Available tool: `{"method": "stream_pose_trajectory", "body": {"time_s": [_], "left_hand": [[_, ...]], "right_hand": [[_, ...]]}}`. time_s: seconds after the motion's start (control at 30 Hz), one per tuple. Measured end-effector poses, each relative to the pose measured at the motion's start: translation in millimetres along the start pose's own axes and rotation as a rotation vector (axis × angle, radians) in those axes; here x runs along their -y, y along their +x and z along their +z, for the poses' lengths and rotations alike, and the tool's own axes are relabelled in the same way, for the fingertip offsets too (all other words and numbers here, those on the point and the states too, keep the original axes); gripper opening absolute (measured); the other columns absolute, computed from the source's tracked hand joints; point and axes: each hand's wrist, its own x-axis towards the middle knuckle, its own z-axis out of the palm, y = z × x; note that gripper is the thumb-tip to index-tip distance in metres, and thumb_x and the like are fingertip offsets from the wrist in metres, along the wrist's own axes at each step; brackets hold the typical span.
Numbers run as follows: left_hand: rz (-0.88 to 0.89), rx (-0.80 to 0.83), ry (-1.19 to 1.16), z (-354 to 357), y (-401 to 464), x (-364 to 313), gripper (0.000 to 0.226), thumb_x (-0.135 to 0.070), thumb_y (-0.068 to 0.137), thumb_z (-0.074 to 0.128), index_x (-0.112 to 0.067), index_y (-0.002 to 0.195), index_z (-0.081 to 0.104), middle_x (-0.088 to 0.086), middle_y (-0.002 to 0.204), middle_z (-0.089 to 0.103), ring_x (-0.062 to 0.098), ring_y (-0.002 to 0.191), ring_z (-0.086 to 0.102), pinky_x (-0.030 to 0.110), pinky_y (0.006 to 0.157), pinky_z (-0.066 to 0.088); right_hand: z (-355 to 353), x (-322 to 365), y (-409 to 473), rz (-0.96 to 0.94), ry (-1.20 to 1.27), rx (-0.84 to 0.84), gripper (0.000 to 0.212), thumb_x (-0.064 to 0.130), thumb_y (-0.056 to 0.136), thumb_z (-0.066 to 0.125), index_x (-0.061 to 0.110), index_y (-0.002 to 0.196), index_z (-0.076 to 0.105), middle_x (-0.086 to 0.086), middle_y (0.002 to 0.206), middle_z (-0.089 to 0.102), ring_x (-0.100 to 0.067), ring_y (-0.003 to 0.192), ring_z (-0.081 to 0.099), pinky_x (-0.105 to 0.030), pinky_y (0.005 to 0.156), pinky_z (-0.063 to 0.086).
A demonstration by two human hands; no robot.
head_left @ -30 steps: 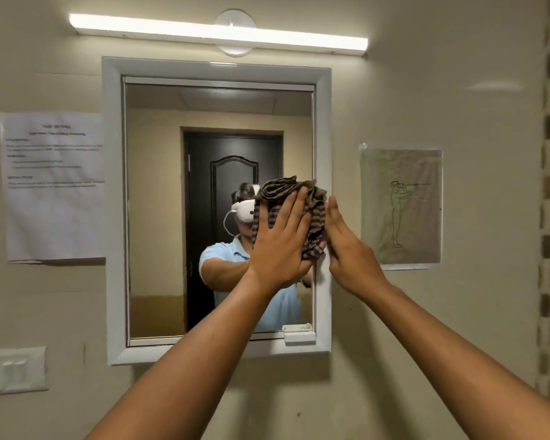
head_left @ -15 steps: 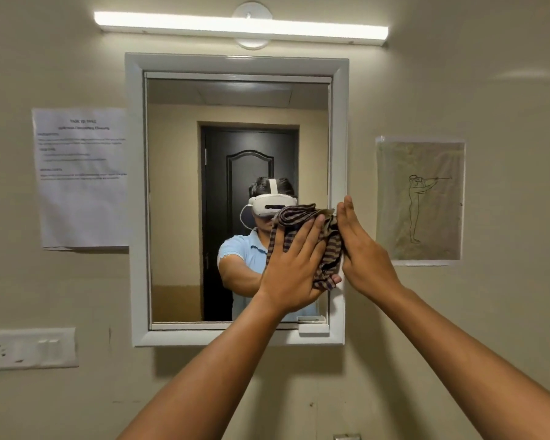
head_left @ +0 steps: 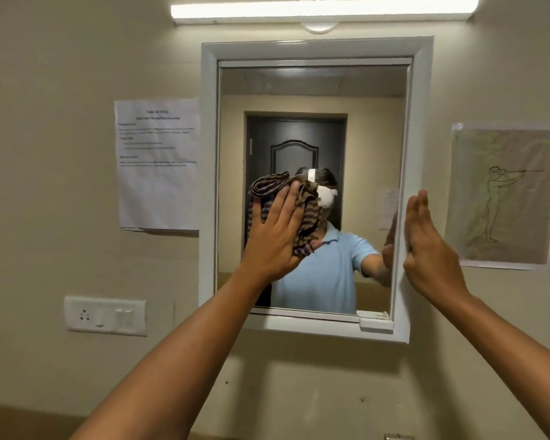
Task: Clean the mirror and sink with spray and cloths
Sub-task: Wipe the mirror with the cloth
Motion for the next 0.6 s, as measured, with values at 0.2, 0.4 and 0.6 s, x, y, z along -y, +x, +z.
{"method": "stream_pose_trajectory", "body": {"time_s": [0.2,0.4,0.6], "left_hand": [[-0.059,0.014,-0.019,-4,-11,51,0.082,-0.068,0.095,0.018,-0.016,0.158,0.012,0.009,0.166,0.003,0.026,0.153,-0.002,0.061,0.119,0.006],[-0.101,0.001,-0.080,-1,-30,60,0.084,-0.070,0.095,0.016,-0.014,0.158,0.010,0.008,0.166,-0.003,0.024,0.153,-0.006,0.054,0.122,-0.003],[-0.107,0.011,-0.117,14,-77,41,0.086,-0.068,0.096,0.026,-0.012,0.158,0.009,0.009,0.166,-0.003,0.026,0.153,-0.006,0.053,0.121,-0.007]], "right_hand": [[3,6,0,0.032,-0.017,-0.011,0.102,-0.018,0.077,0.045,0.025,0.154,-0.006,0.007,0.162,-0.011,-0.022,0.057,0.046,-0.022,0.042,0.028],[1,14,-1,0.074,-0.028,-0.004,0.097,-0.015,0.079,0.044,0.023,0.154,-0.003,0.006,0.162,-0.009,-0.023,0.072,0.049,-0.021,0.044,0.029],[1,15,-11,0.085,-0.056,0.022,0.098,-0.014,0.080,0.044,0.026,0.154,-0.006,0.008,0.162,-0.011,-0.026,0.066,0.053,-0.025,0.043,0.036]]}}
